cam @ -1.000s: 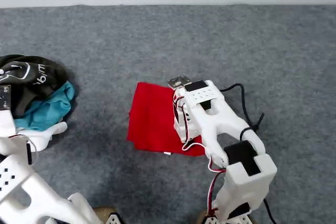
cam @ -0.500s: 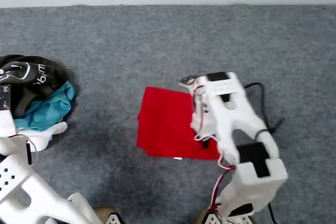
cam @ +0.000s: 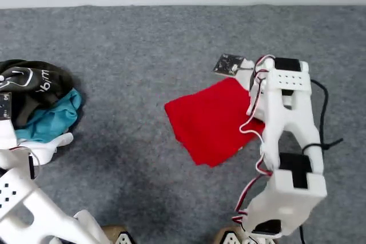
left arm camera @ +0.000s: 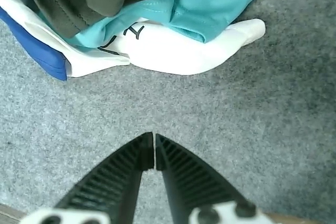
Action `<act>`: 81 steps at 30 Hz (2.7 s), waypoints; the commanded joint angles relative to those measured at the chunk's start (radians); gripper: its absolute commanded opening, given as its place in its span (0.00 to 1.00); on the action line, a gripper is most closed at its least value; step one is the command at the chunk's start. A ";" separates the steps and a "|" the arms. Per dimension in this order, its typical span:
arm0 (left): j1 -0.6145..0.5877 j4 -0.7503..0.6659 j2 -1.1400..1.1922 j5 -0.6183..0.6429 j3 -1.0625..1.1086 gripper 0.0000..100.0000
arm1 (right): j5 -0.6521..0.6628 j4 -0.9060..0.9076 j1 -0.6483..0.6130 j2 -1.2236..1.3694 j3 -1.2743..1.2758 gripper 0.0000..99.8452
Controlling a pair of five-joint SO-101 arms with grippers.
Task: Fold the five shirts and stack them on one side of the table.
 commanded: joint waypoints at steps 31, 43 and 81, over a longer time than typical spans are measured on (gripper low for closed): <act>-0.003 0.020 -0.023 0.008 0.091 0.02 | -1.768 0.240 -0.205 -0.163 -0.121 0.33; -0.003 0.015 -0.021 0.008 0.094 0.02 | -1.881 -0.099 -0.226 0.071 -0.034 0.43; -0.008 0.025 -0.023 0.009 0.081 0.02 | -1.031 0.027 0.157 -0.005 -0.037 0.01</act>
